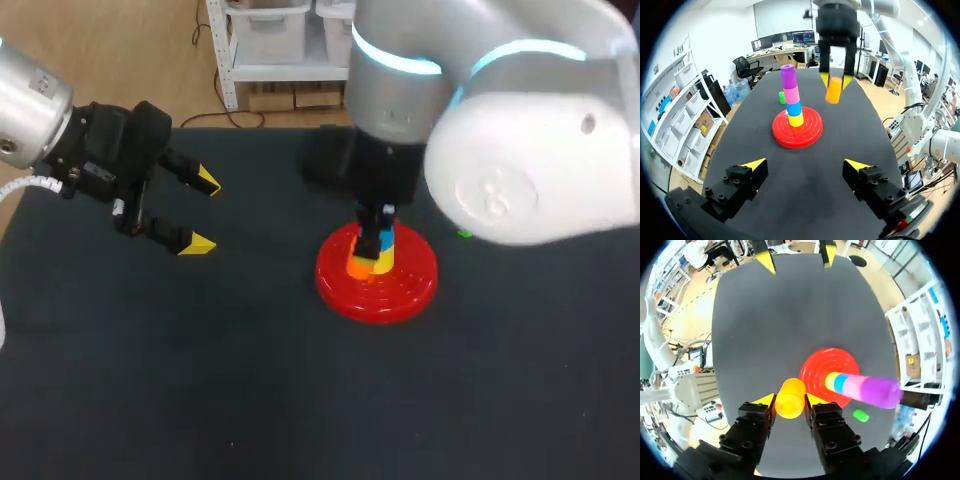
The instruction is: Pick up and stack the cylinders on the red base in this order: pink,purple,orange,green
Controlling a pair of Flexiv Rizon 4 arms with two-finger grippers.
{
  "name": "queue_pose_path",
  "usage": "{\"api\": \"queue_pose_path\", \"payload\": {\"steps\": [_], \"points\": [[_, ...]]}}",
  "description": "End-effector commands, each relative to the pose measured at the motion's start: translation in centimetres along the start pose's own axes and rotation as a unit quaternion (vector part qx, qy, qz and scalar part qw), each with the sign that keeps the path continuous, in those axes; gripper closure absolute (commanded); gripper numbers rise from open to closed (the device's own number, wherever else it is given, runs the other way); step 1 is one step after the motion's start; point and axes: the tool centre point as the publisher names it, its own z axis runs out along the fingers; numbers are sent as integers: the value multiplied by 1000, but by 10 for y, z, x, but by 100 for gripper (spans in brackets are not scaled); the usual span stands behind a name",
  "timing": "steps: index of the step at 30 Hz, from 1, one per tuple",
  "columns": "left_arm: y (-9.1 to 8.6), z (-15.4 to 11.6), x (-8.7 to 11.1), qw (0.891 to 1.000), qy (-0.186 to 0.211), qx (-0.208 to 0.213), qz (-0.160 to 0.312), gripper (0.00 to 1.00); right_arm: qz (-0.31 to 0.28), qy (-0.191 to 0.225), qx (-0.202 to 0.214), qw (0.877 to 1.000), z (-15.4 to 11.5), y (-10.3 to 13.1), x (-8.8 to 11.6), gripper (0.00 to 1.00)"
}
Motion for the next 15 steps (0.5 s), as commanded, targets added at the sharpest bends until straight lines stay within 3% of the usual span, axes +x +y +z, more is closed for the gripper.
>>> {"api": "queue_pose_path", "payload": {"steps": [1,9,15], "points": [[0,1,0,1000,0,-1,0,0,-10,11,-7,1000,-52,-10,-11,100],[0,1,0,1000,0,-1,0,0,-9,16,-19,1000,-107,-34,-12,100],[0,1,0,1000,0,-1,0,0,5,33,-38,999,-125,-53,-11,100]]}}
